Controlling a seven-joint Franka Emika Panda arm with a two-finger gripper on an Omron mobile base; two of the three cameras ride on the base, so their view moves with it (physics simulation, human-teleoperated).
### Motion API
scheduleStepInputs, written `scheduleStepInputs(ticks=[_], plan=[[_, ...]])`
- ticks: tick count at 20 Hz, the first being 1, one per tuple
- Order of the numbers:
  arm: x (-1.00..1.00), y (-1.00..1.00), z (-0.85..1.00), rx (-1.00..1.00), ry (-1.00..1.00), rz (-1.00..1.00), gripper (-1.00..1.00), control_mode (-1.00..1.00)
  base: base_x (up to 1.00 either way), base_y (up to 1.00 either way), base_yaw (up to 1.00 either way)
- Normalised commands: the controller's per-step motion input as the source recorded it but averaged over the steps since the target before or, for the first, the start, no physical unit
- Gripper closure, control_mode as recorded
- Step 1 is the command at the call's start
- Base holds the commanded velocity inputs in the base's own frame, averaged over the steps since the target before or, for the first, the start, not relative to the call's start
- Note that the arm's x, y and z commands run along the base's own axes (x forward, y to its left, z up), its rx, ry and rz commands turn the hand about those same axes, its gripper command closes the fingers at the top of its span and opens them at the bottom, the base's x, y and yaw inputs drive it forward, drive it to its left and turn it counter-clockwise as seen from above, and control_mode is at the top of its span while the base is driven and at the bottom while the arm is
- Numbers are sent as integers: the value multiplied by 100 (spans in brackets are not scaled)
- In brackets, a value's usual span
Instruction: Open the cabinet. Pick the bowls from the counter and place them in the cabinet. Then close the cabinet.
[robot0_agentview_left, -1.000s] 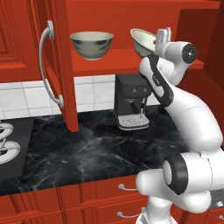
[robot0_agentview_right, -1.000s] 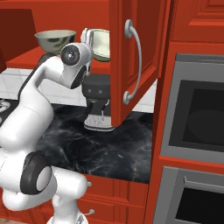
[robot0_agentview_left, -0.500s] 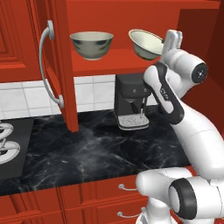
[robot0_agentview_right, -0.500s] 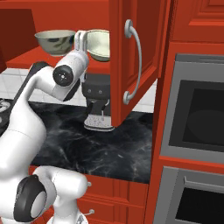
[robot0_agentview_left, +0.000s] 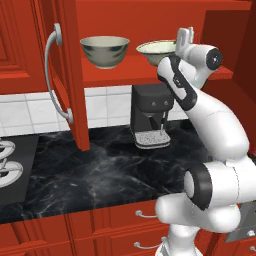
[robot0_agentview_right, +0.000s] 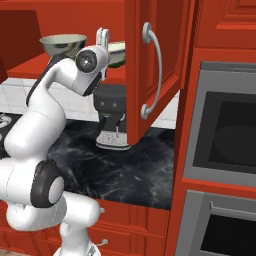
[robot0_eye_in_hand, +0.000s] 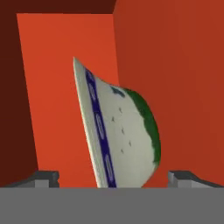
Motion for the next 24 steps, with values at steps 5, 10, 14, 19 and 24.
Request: scheduleStepInputs(ticks=[5,10,14,19,24], plan=[[62,0,31,-1,19,5,-100,-100,0,0,0],[-43,0,37,0,0,1,-100,-100,0,0,0],[-89,0,13,0,-6,0,-100,-100,0,0,0],[-100,0,-12,-3,-30,0,-100,-100,0,0,0],[-100,0,0,-3,-26,0,-100,-100,0,0,0]])
